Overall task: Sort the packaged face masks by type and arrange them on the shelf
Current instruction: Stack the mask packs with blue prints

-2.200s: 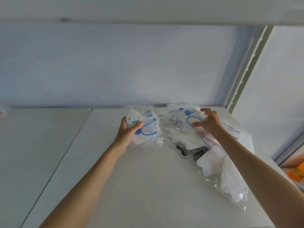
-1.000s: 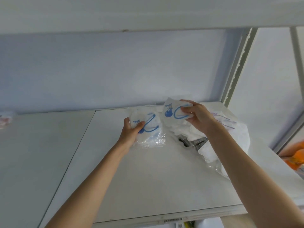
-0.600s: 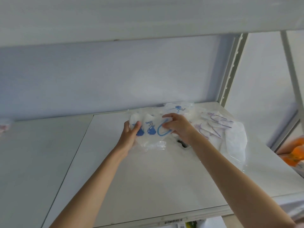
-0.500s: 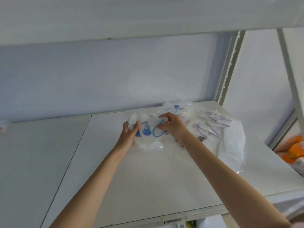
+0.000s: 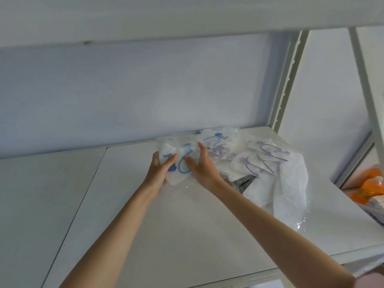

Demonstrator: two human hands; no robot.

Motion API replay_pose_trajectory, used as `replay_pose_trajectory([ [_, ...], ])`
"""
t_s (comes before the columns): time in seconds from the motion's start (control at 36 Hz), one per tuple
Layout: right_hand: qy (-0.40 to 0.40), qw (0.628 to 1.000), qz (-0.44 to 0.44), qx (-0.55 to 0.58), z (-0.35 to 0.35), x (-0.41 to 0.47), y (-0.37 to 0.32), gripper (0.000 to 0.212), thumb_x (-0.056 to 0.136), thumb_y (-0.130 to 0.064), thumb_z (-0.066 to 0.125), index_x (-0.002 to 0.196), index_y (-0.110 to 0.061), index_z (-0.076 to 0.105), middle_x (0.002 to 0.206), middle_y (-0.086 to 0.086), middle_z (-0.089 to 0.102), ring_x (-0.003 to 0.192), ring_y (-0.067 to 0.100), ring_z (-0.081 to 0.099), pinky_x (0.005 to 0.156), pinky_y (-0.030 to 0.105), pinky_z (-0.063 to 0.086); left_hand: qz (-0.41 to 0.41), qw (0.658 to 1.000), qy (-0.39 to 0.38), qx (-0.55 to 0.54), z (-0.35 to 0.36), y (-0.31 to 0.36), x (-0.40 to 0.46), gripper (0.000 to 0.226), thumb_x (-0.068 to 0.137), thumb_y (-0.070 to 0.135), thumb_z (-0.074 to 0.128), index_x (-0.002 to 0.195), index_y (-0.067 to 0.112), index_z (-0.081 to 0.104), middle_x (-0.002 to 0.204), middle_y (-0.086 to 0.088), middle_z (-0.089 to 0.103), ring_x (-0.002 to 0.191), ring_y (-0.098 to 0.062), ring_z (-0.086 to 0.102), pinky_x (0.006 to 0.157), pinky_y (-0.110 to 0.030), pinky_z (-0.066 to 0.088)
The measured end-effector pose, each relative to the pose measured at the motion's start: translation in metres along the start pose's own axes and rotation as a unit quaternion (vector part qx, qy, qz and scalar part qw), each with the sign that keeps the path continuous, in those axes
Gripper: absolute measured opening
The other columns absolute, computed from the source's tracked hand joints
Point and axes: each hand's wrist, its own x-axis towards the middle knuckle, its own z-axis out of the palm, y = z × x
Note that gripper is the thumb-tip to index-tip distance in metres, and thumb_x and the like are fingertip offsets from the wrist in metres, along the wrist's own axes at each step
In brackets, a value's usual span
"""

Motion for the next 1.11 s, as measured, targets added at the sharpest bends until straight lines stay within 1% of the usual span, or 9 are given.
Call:
replay_pose_trajectory([
  [0.08,0.0,1.0,-0.006,-0.004,-0.015,0.018,-0.004,0.048,0.096,-0.035,0.052,0.138,-0.014,0.044,0.121,0.007,0.057,0.114,0.022,0.054,0.096,0.033,0.042,0.014,0.999,0.032,-0.007,-0.004,-0.003,0.008,0.019,0.093,0.021,0.063,0.104,0.019,0.048,0.079,0.0,0.055,0.068,-0.01,0.055,0.065,-0.029,0.045],
  [0.17,0.136,0.985,-0.024,-0.099,-0.048,0.053,-0.002,0.029,0.097,-0.03,0.048,0.106,-0.01,0.067,0.102,0.011,0.065,0.094,0.026,0.06,0.077,0.031,0.042,0.031,0.998,0.047,-0.014,-0.01,-0.001,0.016,0.017,0.092,0.019,0.064,0.1,0.021,0.049,0.082,-0.001,0.056,0.072,-0.014,0.055,0.07,-0.032,0.047],
  [0.25,0.194,0.947,0.007,-0.257,-0.085,0.086,0.008,0.037,0.097,-0.033,0.043,0.113,-0.008,0.065,0.119,0.016,0.057,0.109,0.033,0.053,0.084,0.033,0.039,0.044,0.997,0.06,-0.006,-0.016,0.001,0.022,0.018,0.092,0.018,0.064,0.1,0.021,0.049,0.085,0.0,0.057,0.07,-0.01,0.058,0.066,-0.028,0.05],
  [0.33,0.112,0.896,0.106,-0.416,-0.102,0.11,0.023,0.062,0.096,-0.055,0.036,0.128,-0.004,0.053,0.137,0.017,0.043,0.125,0.034,0.039,0.099,0.041,0.035,0.043,0.996,0.076,-0.002,-0.022,0.002,0.026,0.018,0.092,0.019,0.064,0.099,0.025,0.049,0.093,0.0,0.059,0.078,-0.014,0.061,0.07,-0.031,0.052],
  [0.47,0.037,0.867,0.154,-0.472,-0.103,0.124,0.038,0.079,0.085,-0.07,0.044,0.13,-0.005,0.054,0.145,0.017,0.036,0.13,0.035,0.034,0.103,0.042,0.032,0.042,0.996,0.079,0.03,-0.029,0.001,0.027,0.018,0.093,0.022,0.063,0.101,0.021,0.047,0.082,0.001,0.055,0.066,-0.008,0.057,0.06,-0.025,0.047],
  [0.72,0.113,0.904,0.078,-0.405,-0.114,0.121,0.031,0.052,0.082,-0.044,0.069,0.117,-0.006,0.058,0.12,0.015,0.058,0.113,0.034,0.05,0.088,0.037,0.041,0.034,0.995,0.09,0.04,-0.038,0.002,0.027,0.024,0.093,0.024,0.062,0.108,0.017,0.045,0.083,0.0,0.056,0.074,-0.014,0.057,0.065,-0.029,0.047],
  [0.89,0.172,0.977,0.046,-0.117,-0.121,0.104,0.023,0.034,0.078,-0.02,0.076,0.103,-0.003,0.059,0.091,0.01,0.062,0.075,0.022,0.055,0.061,0.032,0.042,0.036,0.994,0.092,0.042,-0.039,0.003,0.026,0.023,0.093,0.025,0.062,0.107,0.017,0.045,0.085,0.0,0.056,0.075,-0.013,0.057,0.063,-0.027,0.045],
  [1.0,0.064,0.989,0.062,0.114,-0.126,0.082,0.006,0.027,0.081,-0.009,0.073,0.103,-0.005,0.058,0.096,0.013,0.065,0.071,0.019,0.062,0.055,0.02,0.053,0.04,0.995,0.083,0.047,-0.036,0.003,0.019,0.026,0.094,0.025,0.061,0.111,0.015,0.044,0.087,0.0,0.056,0.074,-0.009,0.057,0.061,-0.023,0.043],
  [1.11,-0.118,0.99,0.027,0.073,-0.128,0.057,-0.02,0.018,0.081,-0.005,0.071,0.096,-0.007,0.061,0.094,0.012,0.065,0.076,0.019,0.06,0.061,0.021,0.052,0.037,0.995,0.065,0.058,-0.034,0.003,0.014,0.028,0.094,0.027,0.062,0.11,0.014,0.044,0.081,0.0,0.055,0.069,-0.008,0.055,0.054,-0.019,0.041],
])
